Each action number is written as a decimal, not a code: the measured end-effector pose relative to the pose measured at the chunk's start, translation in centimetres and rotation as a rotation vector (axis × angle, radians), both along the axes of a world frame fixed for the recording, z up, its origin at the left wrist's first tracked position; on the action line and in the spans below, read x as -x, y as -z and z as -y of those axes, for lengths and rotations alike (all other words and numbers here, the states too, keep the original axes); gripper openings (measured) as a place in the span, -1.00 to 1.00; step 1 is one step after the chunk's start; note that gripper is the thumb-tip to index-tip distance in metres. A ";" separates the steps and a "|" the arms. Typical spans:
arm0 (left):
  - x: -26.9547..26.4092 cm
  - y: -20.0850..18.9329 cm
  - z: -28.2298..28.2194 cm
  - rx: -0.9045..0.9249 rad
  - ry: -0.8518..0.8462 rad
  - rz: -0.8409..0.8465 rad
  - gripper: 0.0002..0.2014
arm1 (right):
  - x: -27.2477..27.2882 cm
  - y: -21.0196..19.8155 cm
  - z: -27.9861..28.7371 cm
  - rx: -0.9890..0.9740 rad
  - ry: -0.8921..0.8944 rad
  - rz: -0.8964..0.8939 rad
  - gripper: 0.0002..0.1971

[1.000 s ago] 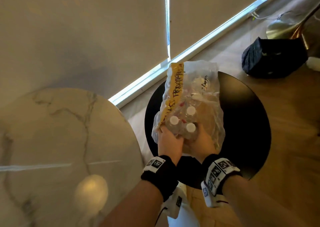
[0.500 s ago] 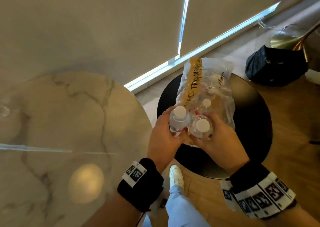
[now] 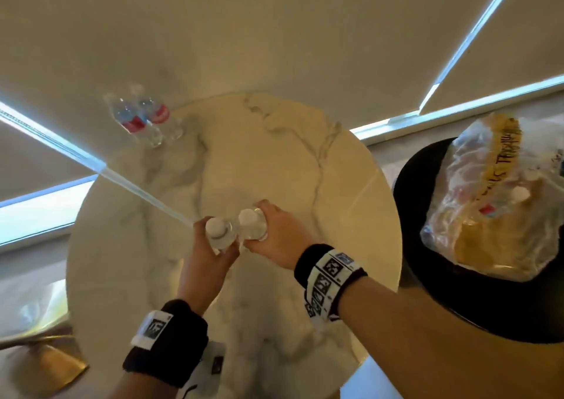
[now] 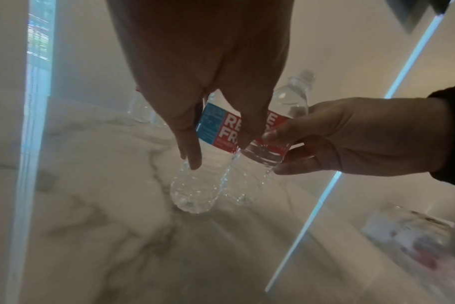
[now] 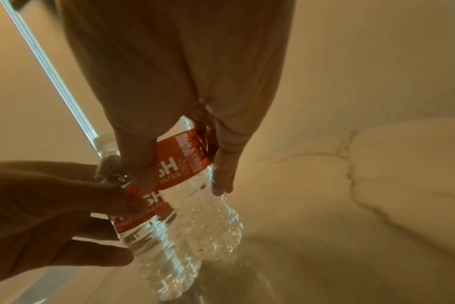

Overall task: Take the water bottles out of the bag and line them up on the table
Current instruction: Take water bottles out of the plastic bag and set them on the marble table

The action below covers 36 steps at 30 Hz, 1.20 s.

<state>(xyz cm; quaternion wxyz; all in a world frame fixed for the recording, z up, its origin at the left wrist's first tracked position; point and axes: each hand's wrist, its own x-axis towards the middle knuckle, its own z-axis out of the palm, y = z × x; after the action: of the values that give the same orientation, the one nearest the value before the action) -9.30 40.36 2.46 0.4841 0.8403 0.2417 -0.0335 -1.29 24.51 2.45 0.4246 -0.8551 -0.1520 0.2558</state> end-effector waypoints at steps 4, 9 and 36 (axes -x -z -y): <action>-0.3 1.1 -3.1 0.044 0.009 0.025 -0.55 | -0.2 1.5 -2.8 0.022 0.020 -0.042 -0.37; -0.2 2.2 -3.8 0.082 -0.001 -0.018 -0.40 | -0.6 2.0 -2.7 0.036 0.026 -0.058 -0.23; -11.5 7.8 46.6 0.293 0.479 -0.248 -0.44 | -6.0 9.0 44.7 0.107 0.950 -0.174 -0.12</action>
<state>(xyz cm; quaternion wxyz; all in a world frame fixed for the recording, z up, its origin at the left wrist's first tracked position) 2.22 -6.27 -5.31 0.5451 0.7842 0.0865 -0.2836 4.74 -20.17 -6.54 0.4611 -0.8259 0.3046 0.1117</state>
